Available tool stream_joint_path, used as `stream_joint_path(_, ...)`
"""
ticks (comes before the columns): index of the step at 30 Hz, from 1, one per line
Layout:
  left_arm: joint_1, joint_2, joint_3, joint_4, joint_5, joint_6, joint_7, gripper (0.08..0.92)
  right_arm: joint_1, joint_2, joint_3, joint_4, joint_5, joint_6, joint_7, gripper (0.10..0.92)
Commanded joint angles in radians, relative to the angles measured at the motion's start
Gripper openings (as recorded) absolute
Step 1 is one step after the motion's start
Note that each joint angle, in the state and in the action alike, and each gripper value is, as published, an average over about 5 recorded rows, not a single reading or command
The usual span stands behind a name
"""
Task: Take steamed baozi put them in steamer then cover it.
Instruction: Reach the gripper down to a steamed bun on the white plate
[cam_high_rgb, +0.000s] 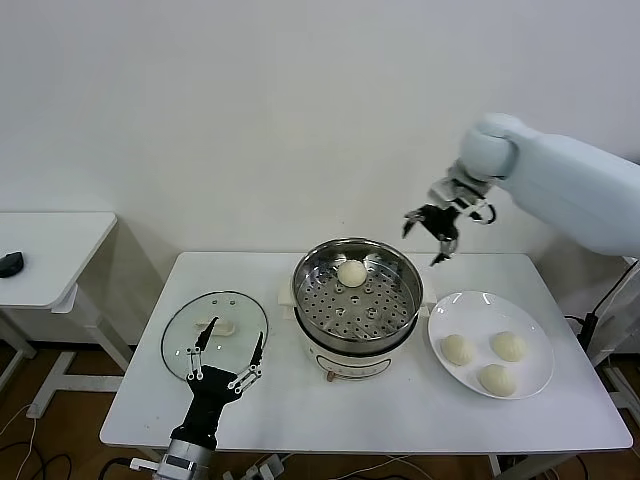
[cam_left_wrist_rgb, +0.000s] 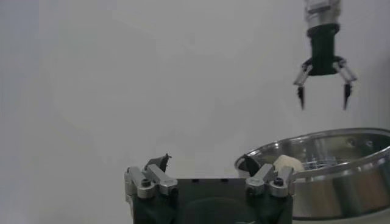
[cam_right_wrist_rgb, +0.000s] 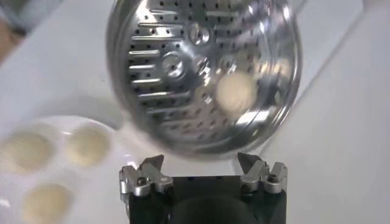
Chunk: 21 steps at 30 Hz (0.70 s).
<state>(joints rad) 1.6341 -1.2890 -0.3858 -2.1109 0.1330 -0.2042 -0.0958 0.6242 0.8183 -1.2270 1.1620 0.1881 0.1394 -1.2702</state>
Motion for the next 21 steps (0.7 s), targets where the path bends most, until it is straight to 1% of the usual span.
stream_joint_path(1, 0.000, 0.001, 0.001, -0.001, 0.002, -0.001, 0.002, 0.823, 0.020, -0.195, -0.181, 0.023, 0.196, -0.178, 0.008, 0.823)
stream_joint_path(10, 0.000, -0.006, -0.002, 0.002, 0.002, -0.002, 0.001, 0.823, -0.130, -0.212, -0.213, 0.081, 0.197, -0.209, 0.096, 0.823)
stream_joint_path(16, 0.003, -0.010, -0.004, 0.001, 0.003, -0.004, 0.000, 0.823, -0.217, -0.196, -0.182, 0.064, 0.175, -0.225, 0.163, 0.823)
stream_joint_path(21, 0.004, -0.010, -0.006, 0.004, 0.004, -0.008, -0.001, 0.823, -0.290, -0.191, -0.104, 0.038, 0.120, -0.234, 0.170, 0.823)
